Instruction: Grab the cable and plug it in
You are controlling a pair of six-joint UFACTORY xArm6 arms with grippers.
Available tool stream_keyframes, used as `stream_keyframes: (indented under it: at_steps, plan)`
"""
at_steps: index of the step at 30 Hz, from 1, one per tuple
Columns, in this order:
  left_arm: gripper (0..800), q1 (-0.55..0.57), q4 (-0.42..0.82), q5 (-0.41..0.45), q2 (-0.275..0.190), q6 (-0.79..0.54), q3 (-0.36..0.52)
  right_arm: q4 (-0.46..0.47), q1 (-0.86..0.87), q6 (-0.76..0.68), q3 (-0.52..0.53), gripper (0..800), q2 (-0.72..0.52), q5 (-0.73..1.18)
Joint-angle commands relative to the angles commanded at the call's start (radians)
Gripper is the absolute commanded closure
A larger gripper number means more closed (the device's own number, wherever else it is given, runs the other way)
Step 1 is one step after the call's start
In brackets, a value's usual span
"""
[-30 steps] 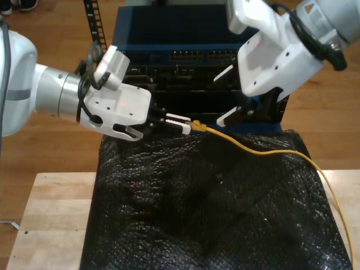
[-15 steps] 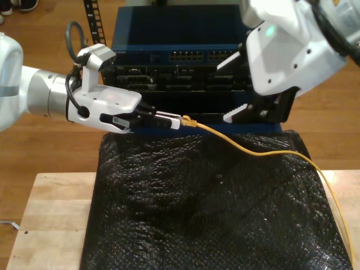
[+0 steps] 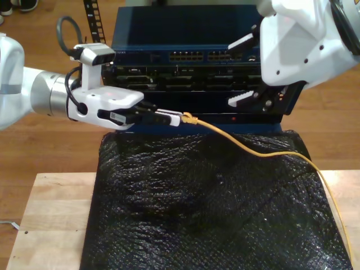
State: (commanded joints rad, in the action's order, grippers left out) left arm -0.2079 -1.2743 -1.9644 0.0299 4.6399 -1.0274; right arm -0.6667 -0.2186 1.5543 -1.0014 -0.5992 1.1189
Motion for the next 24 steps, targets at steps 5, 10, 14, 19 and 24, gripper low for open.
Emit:
stream_keyframes:
  at_steps: [5, 10, 14, 19, 24]
  plan:
    - [771, -0.002, -0.015, -0.032, 0.018, 0.003, 0.0, -0.002, -0.003, -0.002, -0.002, 3, 0.003, -0.002]
    - [768, -0.037, -0.1, -0.084, 0.06, 0.002, 0.005, 0.0, -0.006, 0.002, -0.002, 3, 0.005, -0.038]
    - [768, -0.049, -0.114, -0.106, 0.08, 0.002, 0.003, 0.002, -0.017, 0.005, 0.003, 4, 0.003, -0.064]
    - [770, -0.051, -0.143, -0.147, 0.084, 0.002, 0.003, -0.002, -0.049, 0.078, 0.005, 4, 0.003, -0.071]
    - [770, -0.051, -0.172, -0.19, 0.1, 0.003, 0.005, -0.002, -0.068, 0.083, 0.006, 3, 0.003, -0.086]
